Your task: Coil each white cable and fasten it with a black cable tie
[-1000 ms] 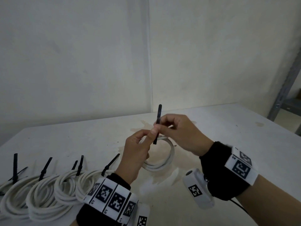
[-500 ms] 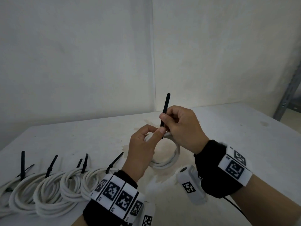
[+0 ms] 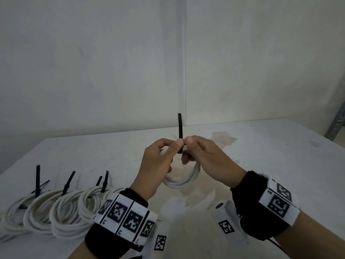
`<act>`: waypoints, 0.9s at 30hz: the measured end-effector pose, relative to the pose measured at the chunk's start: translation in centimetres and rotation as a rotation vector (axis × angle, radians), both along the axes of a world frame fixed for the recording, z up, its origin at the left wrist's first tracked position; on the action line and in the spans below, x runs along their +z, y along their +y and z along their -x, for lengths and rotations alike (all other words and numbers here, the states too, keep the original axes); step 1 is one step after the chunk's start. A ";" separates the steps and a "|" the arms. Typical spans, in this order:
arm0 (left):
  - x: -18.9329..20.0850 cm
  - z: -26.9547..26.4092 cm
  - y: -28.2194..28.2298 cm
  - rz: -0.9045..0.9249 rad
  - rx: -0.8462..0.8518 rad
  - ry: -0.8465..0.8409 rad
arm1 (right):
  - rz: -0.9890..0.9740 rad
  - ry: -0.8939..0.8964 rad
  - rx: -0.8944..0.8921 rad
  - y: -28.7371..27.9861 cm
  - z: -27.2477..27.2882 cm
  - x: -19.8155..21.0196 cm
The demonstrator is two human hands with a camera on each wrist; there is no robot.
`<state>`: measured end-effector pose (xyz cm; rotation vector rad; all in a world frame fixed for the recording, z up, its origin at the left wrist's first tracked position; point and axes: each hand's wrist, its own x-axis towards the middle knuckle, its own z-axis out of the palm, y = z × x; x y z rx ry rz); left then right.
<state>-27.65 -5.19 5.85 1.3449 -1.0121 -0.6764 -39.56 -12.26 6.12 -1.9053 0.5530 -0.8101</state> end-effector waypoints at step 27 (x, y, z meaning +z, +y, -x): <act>-4.2 -9.6 5.1 -0.415 0.119 -0.279 | 0.057 0.543 0.067 1.5 -7.5 -4.8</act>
